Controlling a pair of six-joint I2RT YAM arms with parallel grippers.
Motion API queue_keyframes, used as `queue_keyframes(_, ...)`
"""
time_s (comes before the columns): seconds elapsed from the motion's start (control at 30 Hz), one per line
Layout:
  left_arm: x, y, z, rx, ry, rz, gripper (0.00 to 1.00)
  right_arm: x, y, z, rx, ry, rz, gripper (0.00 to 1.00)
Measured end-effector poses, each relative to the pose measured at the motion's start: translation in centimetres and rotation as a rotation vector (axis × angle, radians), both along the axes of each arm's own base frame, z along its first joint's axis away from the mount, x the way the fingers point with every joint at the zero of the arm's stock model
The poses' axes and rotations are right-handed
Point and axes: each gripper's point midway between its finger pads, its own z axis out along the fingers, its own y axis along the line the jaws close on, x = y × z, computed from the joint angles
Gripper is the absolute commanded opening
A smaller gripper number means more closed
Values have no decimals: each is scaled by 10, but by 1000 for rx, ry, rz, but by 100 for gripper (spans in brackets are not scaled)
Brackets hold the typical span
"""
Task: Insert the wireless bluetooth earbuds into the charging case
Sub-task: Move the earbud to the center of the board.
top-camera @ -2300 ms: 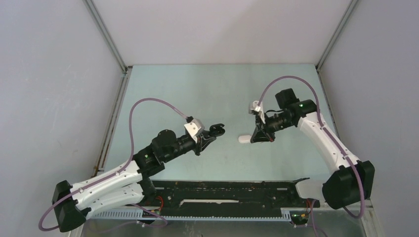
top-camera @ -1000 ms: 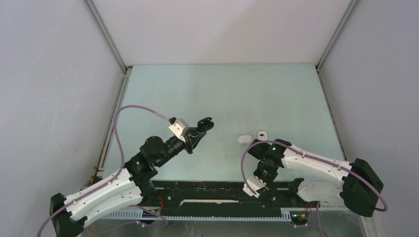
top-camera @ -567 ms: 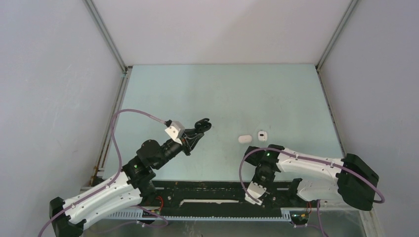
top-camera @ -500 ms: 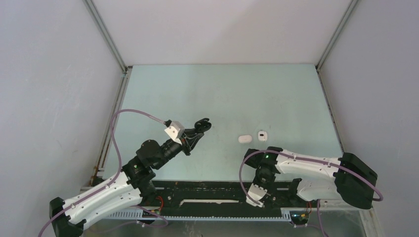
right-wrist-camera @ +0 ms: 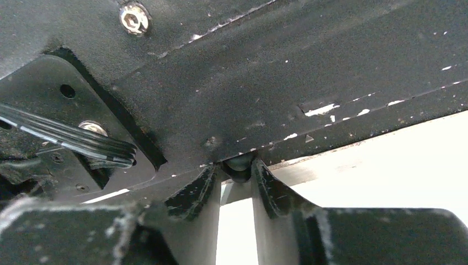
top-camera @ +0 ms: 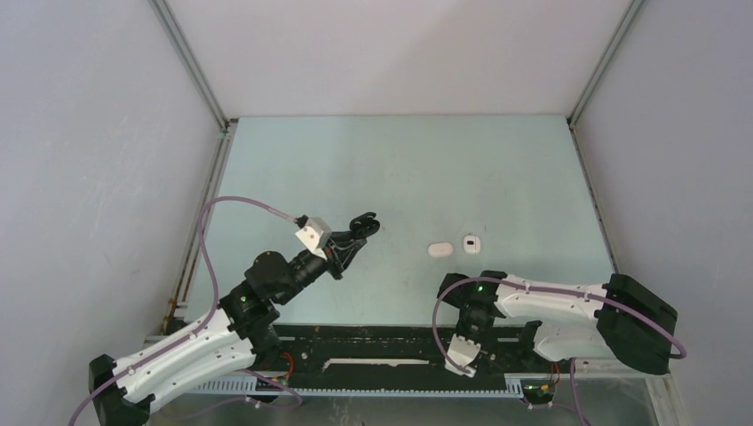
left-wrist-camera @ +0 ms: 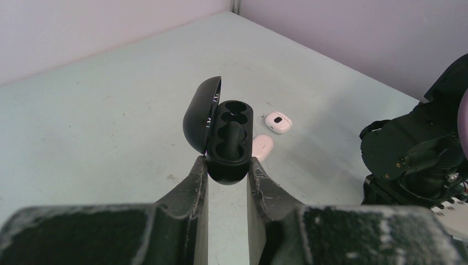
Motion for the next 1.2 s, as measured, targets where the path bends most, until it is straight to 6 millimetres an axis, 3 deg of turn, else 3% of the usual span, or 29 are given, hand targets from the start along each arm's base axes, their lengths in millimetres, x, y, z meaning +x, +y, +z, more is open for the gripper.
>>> queue_keyframes(0.2,0,0,0,0,0,0,0,1,0,2,4,-18,-2,16)
queue_keyframes(0.3,1,-1,-1,4,3,0,0,5,4,14,-5,-20,-35,15)
queue_keyframes(0.47,3,-5,-8,21,18,-2,0,23,48,62,82,10,-158,15)
queue_keyframes(0.53,4,-6,-11,29,24,-4,0,32,61,71,107,32,-222,15)
queue_keyframes(0.73,2,0,-3,5,14,9,0,61,64,52,2,168,-491,16)
queue_keyframes(0.9,3,18,3,-15,4,79,1,88,67,35,-28,211,-670,20)
queue_keyframes(1.07,4,32,11,-42,-10,132,1,107,75,30,0,210,-782,30)
queue_keyframes(1.2,7,33,7,-29,-1,149,1,116,75,32,23,220,-855,33)
